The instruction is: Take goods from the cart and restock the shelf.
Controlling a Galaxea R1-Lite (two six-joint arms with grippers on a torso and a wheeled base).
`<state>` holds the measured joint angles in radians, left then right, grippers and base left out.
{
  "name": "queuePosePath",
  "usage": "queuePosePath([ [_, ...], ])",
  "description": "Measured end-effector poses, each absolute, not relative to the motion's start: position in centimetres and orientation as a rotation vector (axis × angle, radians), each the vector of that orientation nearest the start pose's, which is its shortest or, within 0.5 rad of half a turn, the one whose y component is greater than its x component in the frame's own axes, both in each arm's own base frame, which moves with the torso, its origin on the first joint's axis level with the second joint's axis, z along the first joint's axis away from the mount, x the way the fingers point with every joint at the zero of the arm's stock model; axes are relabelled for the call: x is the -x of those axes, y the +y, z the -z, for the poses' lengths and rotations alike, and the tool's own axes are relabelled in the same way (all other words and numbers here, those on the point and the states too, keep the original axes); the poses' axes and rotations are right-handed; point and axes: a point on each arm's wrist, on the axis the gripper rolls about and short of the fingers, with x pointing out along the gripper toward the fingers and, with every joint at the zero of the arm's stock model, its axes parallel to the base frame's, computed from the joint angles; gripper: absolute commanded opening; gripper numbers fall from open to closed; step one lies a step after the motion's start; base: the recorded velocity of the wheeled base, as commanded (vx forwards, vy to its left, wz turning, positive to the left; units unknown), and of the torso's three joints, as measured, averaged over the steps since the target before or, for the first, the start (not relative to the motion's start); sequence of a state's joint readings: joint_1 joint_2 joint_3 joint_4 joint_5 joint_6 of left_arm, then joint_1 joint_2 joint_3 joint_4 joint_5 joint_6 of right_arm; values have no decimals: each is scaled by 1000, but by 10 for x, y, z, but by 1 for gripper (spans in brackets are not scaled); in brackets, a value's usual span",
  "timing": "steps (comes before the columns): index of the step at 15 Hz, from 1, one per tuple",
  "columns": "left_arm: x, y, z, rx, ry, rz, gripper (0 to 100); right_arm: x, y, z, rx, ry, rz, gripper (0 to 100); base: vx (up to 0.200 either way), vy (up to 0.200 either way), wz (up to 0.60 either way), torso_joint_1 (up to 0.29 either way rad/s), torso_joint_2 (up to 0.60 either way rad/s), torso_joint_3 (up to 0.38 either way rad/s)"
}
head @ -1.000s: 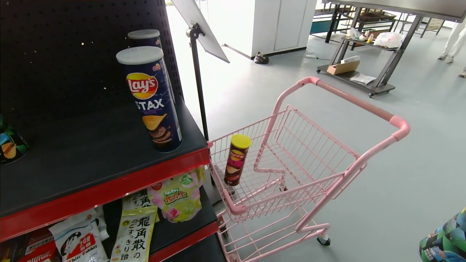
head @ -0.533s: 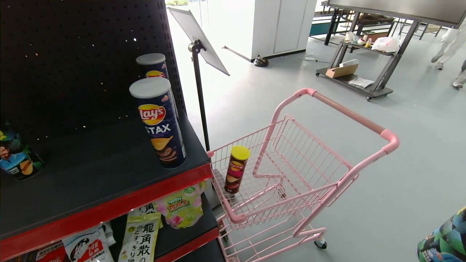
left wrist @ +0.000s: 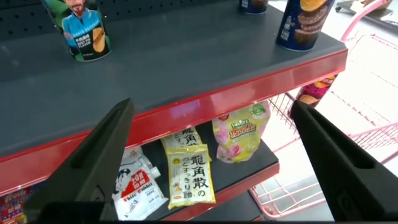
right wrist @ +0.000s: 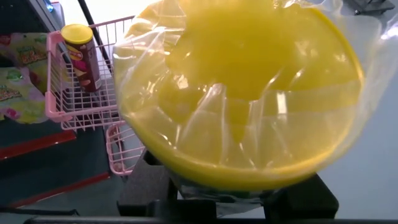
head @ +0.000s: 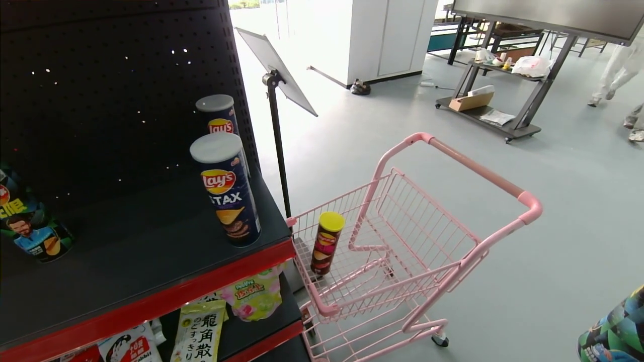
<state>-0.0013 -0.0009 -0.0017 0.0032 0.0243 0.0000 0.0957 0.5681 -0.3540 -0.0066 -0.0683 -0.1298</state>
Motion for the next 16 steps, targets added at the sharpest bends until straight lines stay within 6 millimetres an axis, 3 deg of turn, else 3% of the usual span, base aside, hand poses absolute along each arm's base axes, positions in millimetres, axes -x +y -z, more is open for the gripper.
queuePosePath([
  [2, 23, 1, -76, 0, 0, -22, 100, -34, 2, -173, 170, 216, -41, 0, 0, 0, 0, 61, -171, -100],
  [14, 23, 1, -75, 0, 1, -23, 100, -31, 1, -168, 185, 216, -42, 0, 0, 0, 600, 7, -5, -2],
  [16, 23, 1, -75, 0, 1, -23, 100, -30, 1, -166, 185, 217, -42, 0, 0, 0, 0, 0, 0, 0],
])
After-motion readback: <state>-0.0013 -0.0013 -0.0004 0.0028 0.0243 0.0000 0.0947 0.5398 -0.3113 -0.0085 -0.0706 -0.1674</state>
